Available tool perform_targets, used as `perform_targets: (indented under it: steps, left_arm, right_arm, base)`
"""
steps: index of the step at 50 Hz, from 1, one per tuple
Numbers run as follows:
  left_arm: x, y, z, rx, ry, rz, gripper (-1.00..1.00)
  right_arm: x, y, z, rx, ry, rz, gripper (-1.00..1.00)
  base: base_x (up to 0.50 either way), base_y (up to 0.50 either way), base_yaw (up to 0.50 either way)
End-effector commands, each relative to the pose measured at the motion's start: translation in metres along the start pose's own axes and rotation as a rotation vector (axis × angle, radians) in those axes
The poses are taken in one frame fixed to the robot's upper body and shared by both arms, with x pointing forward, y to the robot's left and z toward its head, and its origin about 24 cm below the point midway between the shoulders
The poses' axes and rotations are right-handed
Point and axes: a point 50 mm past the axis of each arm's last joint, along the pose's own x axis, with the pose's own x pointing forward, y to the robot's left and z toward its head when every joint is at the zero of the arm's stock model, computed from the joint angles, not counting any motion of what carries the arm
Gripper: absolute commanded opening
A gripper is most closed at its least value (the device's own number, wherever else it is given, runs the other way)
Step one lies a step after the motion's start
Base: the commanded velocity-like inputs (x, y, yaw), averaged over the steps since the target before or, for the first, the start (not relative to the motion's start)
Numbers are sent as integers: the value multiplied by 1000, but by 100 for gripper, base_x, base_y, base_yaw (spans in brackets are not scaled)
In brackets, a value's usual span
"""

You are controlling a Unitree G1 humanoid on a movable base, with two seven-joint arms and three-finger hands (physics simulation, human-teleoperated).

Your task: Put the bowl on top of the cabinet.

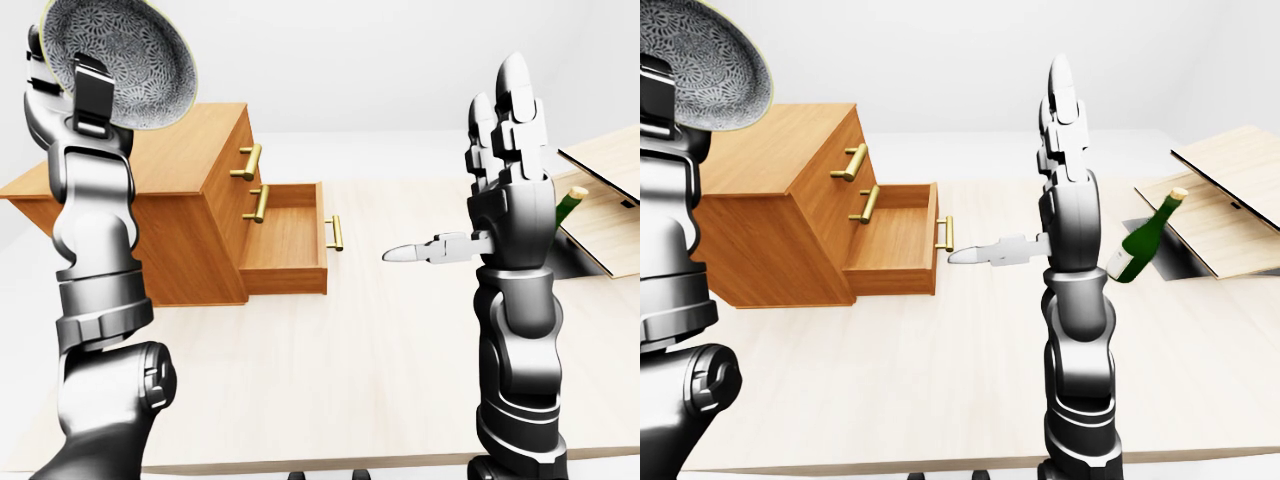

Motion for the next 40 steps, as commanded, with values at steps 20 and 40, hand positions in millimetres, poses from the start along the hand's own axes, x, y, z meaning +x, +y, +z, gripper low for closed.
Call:
perform_targets:
  steps: [20,40]
  left_arm:
    - [11,29,11,11,4,114,-100]
    - [15,44,8,104,-10,186,-100]
  right_arm:
    - [-1,1,-6,2,27,2,100]
    - [-1,1,-2,-1,10,2,100]
  base:
    - [0,0,0]
    - [0,0,0]
